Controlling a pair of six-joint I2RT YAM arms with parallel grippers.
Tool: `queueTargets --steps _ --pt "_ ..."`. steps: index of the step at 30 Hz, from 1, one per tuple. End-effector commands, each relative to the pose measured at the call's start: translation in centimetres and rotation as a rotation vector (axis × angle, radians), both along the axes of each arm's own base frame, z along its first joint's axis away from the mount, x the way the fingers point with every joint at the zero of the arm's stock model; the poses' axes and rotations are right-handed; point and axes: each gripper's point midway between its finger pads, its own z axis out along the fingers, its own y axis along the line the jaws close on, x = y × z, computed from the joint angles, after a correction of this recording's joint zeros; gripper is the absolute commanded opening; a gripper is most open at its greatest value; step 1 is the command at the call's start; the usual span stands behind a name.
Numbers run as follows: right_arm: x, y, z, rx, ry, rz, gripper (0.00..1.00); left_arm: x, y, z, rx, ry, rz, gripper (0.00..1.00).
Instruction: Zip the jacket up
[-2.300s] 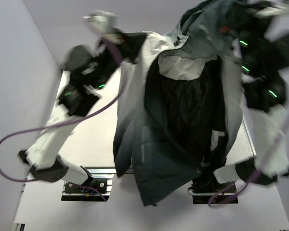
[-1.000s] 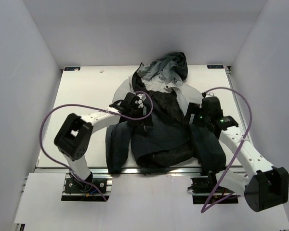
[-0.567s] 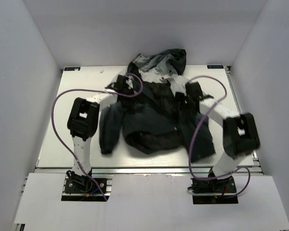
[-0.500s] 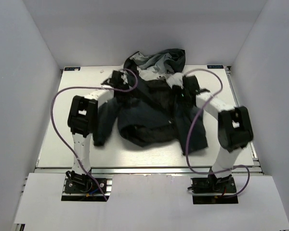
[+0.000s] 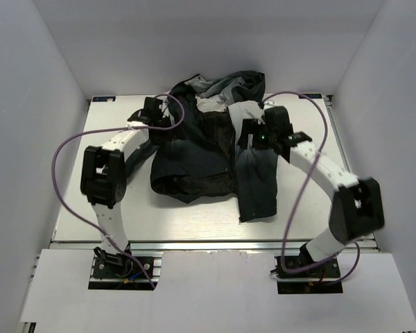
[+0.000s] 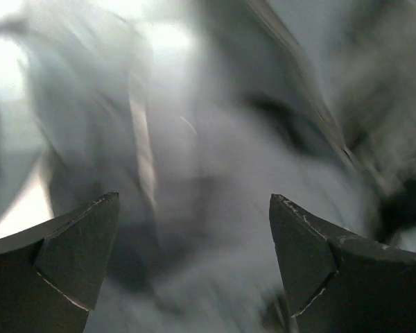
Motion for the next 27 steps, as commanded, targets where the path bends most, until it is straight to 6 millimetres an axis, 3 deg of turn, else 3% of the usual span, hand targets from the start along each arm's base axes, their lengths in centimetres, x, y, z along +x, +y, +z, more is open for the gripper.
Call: queueTargets --steps 1,2,3,5,6,10,12,13,16,20,27 --pt "-6.5 0.7 1.4 -0.083 -0.043 0.075 0.89 -3.2 -2.9 7.1 -0.03 -0.147 -0.074 0.98" --pt "-8.2 0.8 2.2 -0.058 -0.045 0.072 0.89 -4.8 -2.8 8.0 -0.047 -0.162 -0.071 0.98" --pt "-10.6 1.3 0.3 -0.068 0.007 0.109 0.89 -5.9 -3.3 8.4 -0.066 -0.165 -0.085 0.98" --pt "-14.2 1.3 -1.0 -0.099 0.064 0.141 0.89 -8.0 -2.8 9.3 -0.098 -0.169 -0.059 0.98" --pt "-15.8 0.7 -2.7 -0.126 0.109 0.14 0.89 -8.6 -2.4 9.3 -0.095 -0.169 -0.039 0.98" --pt "-19.8 -0.6 -6.3 -0.231 0.204 0.161 0.89 -11.7 -1.9 9.6 -0.136 -0.165 -0.024 0.98" --pt "-20.5 -0.9 -7.8 -0.265 0.229 0.153 0.89 -13.0 -1.8 8.9 -0.146 -0.145 -0.022 0.98" --pt "-20.6 -1.3 -8.6 -0.275 0.244 0.13 0.9 -13.6 -1.7 9.6 -0.155 -0.163 -0.021 0.98" --pt "-19.3 -2.2 -9.7 -0.334 0.228 0.044 0.88 -14.6 -1.1 9.7 -0.152 -0.176 -0.009 0.98" --pt "-18.5 -2.0 -10.9 -0.364 0.23 0.032 0.83 -15.2 -0.8 9.8 -0.149 -0.18 -0.007 0.98" --pt "-20.3 -0.7 -13.1 -0.375 0.268 0.111 0.8 -15.6 -0.6 9.4 -0.138 -0.171 -0.002 0.98"
